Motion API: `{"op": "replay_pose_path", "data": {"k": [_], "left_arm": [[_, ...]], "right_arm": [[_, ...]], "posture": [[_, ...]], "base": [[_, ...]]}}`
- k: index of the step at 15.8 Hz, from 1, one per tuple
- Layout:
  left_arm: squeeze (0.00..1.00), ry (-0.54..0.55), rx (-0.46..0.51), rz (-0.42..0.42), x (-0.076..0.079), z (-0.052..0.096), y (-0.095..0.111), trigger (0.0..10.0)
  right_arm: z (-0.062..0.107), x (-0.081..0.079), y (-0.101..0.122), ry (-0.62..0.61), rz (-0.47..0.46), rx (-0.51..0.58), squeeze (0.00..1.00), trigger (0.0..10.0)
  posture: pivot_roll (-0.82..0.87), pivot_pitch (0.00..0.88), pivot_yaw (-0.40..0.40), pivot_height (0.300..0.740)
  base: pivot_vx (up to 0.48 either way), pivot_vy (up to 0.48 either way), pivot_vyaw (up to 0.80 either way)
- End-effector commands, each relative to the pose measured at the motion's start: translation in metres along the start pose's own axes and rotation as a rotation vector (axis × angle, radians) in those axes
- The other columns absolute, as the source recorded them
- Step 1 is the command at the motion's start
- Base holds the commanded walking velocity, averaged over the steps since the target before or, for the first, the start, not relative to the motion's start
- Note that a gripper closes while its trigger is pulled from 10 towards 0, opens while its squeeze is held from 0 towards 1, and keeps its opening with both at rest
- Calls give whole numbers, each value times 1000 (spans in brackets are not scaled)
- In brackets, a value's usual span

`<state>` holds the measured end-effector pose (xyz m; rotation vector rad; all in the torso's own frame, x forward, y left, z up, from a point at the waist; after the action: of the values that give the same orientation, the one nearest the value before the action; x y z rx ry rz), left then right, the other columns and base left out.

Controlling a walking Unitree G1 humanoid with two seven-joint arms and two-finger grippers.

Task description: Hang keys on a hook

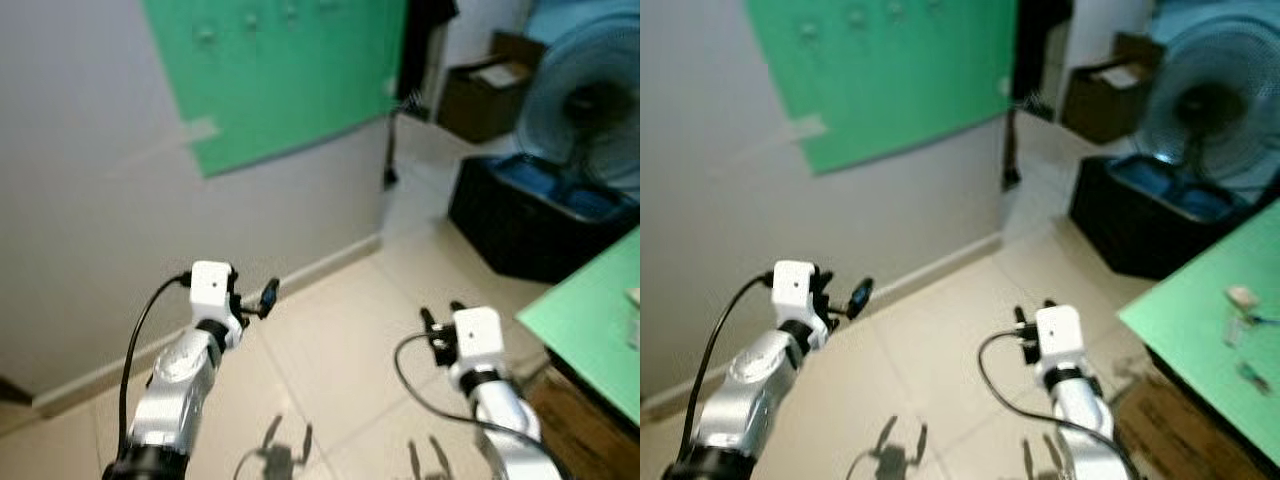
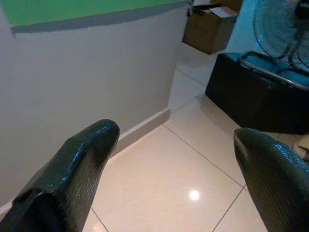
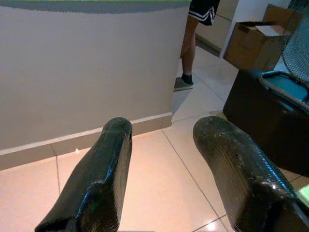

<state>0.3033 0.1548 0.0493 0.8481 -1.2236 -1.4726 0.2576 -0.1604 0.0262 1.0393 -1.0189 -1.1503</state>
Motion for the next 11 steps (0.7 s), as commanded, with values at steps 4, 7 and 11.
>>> {"op": "replay_pose_path", "data": {"k": [4,7,11], "left_arm": [[0,-114,39,-67,16,-10,12,10000],[0,-66,43,-70,12,-15,13,10000],[0,-84,37,-91,11,-18,12,10000]], "right_arm": [[1,-3,0,10,-2,-4,0,10000],[0,-5,0,18,4,-1,0,10000],[2,-6,-2,19,1,-5,0,10000]], "posture": [[-133,0,89,740],[-146,0,96,740],[-150,0,102,740]], "base": [[0,0,-609],[0,0,-610],[0,-422,-614]]}}
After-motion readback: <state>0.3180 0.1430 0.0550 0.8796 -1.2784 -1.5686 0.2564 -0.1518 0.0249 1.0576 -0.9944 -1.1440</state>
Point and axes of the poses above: a point about 5 cm out from each wrist's last joint towards the gripper, its own z axis pointing back from the gripper into the wrist, its own y axis along the axis of the wrist's last joint, x = y × z, the point moved 3 cm from there along -z, pointing out of the wrist towards the gripper, and after that the axes turned 3 degrees about -z, right-handed, at the moved point
